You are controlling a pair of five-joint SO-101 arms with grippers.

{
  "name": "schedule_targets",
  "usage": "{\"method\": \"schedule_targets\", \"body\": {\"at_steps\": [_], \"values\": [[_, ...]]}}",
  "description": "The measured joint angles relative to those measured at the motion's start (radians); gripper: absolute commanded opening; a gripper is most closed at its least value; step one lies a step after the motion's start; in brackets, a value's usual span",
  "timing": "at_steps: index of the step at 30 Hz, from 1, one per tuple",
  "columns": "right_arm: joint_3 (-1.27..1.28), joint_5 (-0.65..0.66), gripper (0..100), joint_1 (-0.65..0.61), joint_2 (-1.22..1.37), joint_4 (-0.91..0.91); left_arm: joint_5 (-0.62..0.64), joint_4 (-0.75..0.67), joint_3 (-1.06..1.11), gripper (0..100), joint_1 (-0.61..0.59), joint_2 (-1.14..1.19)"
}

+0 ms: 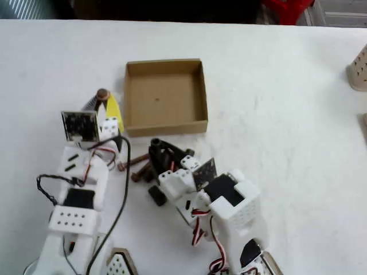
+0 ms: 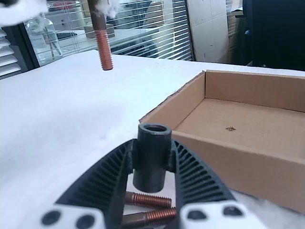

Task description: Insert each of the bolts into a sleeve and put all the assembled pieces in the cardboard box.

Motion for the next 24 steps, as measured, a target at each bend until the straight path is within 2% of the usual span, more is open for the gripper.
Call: {"method": "schedule_targets", "body": {"at_steps": [4,11,16,19,24], "values": [[0.000,0.000,1.5,0.000,0.000,0.000,0.003,0.049,0.035,2,0.066,-0.144],[-0.002,0.000,1.5,0.000,0.005,0.000,0.003,0.351,0.035,2,0.192,-0.397],[-0.002,0.000,1.5,0.000,0.005,0.000,0.003,0.479,0.035,2,0.275,-0.491],[-0.002,0.000,1.5,0.000,0.005,0.000,0.003,0.529,0.035,2,0.311,-0.520],[-0.002,0.000,1.5,0.000,0.005,0.000,0.003,0.532,0.035,2,0.315,-0.548]]}}
